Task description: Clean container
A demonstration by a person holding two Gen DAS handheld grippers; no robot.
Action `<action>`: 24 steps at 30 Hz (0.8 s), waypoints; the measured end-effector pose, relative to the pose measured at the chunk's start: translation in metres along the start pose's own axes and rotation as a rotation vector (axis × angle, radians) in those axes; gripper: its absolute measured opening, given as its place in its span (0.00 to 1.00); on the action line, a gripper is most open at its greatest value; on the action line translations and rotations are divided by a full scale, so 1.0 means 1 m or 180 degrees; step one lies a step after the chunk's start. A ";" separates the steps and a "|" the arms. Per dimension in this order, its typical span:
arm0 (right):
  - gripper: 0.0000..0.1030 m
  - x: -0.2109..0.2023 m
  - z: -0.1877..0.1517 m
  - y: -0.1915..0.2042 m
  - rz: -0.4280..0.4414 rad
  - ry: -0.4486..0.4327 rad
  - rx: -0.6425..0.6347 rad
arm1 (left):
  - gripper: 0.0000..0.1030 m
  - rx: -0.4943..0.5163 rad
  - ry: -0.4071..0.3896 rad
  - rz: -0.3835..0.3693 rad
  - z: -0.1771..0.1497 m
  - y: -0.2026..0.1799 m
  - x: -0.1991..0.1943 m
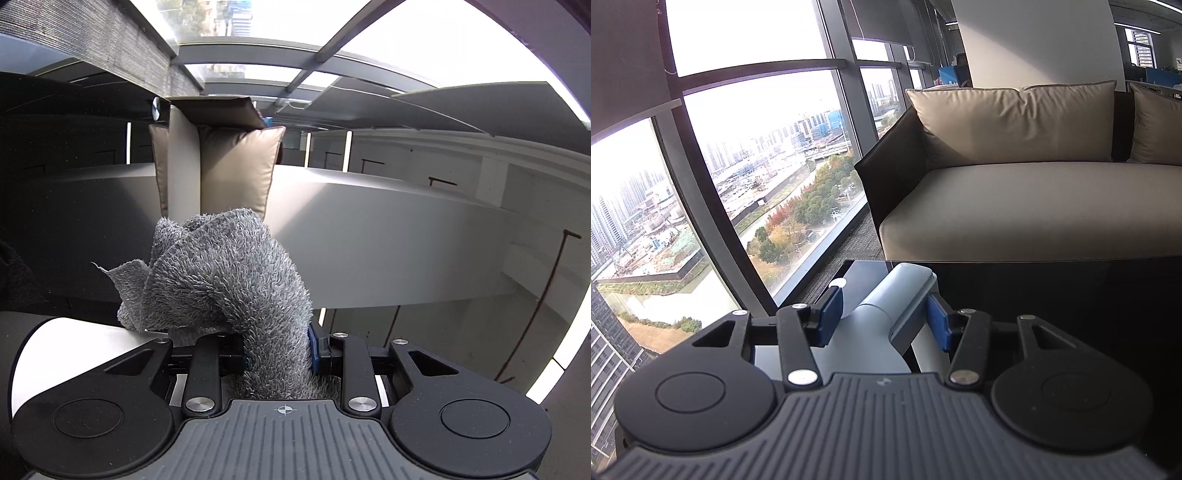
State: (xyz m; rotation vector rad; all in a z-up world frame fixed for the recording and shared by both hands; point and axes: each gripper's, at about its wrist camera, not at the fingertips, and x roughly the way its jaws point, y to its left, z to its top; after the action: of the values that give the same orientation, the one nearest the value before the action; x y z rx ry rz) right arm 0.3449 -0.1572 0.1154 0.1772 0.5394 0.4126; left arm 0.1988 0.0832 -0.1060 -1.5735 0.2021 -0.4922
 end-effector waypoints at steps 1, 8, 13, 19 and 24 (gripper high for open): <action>0.50 0.000 0.000 0.001 0.0019 0.0002 -0.0005 | 0.24 0.0002 0.0002 -0.0063 -0.001 -0.001 0.001; 0.49 0.000 0.000 0.007 0.0078 0.0022 -0.0098 | 0.25 -0.0035 0.0022 -0.0261 -0.003 -0.003 0.013; 0.49 0.000 0.002 0.011 0.0069 0.0046 -0.0189 | 0.25 -0.0121 0.0038 -0.0175 -0.005 0.004 0.014; 0.48 0.001 0.004 0.015 0.0080 0.0076 -0.0248 | 0.25 -0.0233 0.0055 -0.0016 0.000 0.013 0.012; 0.48 0.001 0.004 0.020 0.0120 0.0085 -0.0294 | 0.25 -0.0270 0.0021 0.0298 0.004 0.022 0.010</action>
State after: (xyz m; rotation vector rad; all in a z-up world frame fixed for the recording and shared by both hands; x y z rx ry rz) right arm 0.3412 -0.1390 0.1238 0.0934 0.5426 0.4760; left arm 0.2132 0.0804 -0.1254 -1.6370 0.3037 -0.4203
